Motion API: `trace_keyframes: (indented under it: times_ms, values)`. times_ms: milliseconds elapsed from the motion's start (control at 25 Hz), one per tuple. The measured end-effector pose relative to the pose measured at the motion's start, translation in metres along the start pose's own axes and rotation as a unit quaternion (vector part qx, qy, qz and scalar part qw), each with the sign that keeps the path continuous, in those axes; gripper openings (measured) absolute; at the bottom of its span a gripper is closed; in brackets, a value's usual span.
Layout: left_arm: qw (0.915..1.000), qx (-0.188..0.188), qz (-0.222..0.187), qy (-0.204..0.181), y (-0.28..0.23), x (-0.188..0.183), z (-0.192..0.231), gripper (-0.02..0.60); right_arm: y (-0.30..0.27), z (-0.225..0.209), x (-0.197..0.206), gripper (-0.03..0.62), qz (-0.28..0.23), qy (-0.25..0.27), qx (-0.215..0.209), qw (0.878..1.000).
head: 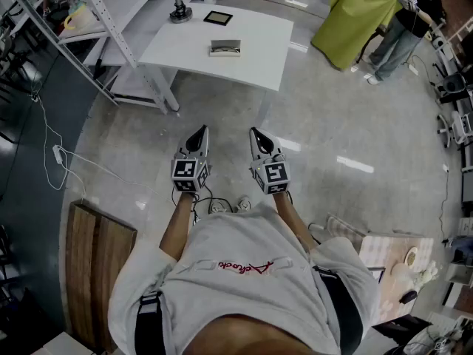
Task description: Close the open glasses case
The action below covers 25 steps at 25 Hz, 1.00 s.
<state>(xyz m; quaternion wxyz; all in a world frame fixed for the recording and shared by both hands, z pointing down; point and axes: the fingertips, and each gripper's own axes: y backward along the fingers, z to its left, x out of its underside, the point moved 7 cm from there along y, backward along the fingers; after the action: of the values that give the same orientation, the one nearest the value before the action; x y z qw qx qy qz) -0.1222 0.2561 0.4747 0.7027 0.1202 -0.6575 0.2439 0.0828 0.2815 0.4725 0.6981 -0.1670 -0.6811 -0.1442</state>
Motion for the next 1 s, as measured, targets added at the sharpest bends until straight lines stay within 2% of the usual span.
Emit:
trace_keyframes:
  times_ms: [680,840,1000]
  values:
    - [1.0000,-0.001,0.005,-0.002,-0.016,0.000,0.014,0.031,-0.020,-0.003,0.003,0.026,0.004,0.001,0.001,1.000]
    - [1.0000,-0.005,0.006,0.004,-0.017,0.002,0.015,0.031,-0.021,-0.006,0.001,0.026,-0.009,-0.014,-0.003,1.000]
    - [0.9999,-0.008,0.006,0.009,-0.021,0.002,0.015,0.031,-0.025,-0.008,-0.001,0.026,-0.011,-0.007,-0.006,1.000]
